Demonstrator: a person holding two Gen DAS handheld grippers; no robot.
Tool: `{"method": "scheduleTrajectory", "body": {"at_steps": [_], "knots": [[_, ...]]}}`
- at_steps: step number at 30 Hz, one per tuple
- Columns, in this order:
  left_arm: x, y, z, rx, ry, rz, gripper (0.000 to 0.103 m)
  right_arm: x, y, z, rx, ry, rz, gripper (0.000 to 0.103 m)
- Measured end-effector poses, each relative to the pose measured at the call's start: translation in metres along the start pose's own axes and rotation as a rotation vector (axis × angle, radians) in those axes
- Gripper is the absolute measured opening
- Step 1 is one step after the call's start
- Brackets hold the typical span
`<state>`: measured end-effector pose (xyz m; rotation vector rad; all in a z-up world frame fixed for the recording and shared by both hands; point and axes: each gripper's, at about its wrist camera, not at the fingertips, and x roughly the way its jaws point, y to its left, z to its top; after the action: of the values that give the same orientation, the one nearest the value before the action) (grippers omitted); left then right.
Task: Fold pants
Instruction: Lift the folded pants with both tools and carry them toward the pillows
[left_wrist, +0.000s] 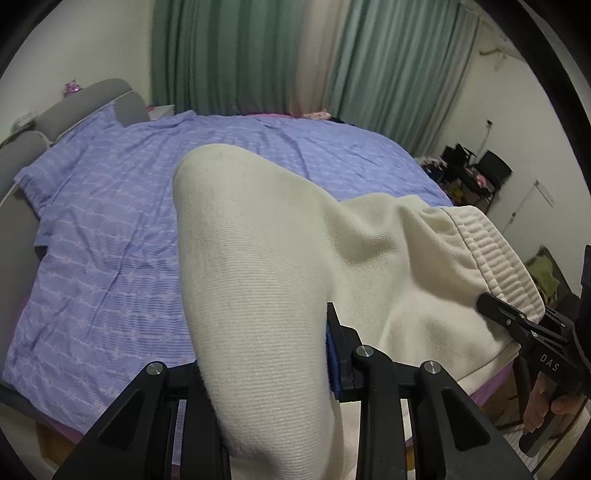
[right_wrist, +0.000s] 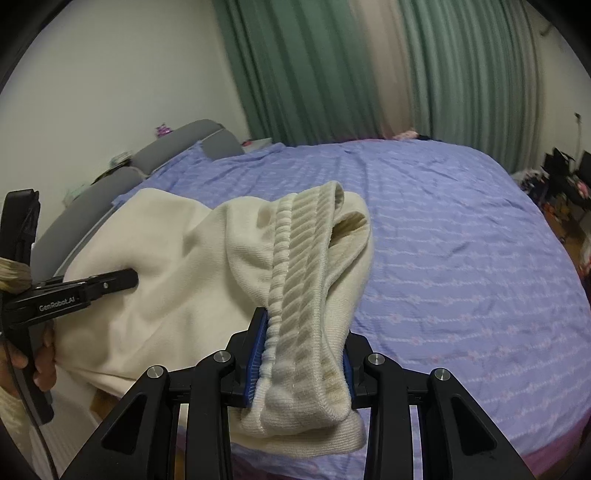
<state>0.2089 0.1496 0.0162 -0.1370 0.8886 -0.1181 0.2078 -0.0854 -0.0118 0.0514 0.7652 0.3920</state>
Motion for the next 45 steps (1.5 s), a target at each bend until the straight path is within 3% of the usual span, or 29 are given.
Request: {"method": "scheduleTrajectory", "body": {"at_steps": [10,18,25,36,45], "knots": [[-0.019,0.055,0.002,-0.036,-0.042,0.012,0.029,0.016,0.051,0.019,-0.064,-0.011,0.028,0.034],[-0.025,0.13,0.02,0.019,-0.034,-0.023,0.029,0.042,0.117,0.024,0.002,-0.029,-0.008,0.034],[-0.01,0.204,0.032,0.048,0.002,-0.04,0.029,0.089,0.179,0.029,0.038,-0.012,-0.039,0.034],[0.062,0.317,0.038,0.042,0.114,-0.052,0.029,0.198,0.237,0.034,0.045,0.113,-0.039,0.034],[0.154,0.368,0.04,0.098,0.215,-0.049,0.03,0.311,0.264,0.033,0.023,0.262,-0.088,0.034]]}}
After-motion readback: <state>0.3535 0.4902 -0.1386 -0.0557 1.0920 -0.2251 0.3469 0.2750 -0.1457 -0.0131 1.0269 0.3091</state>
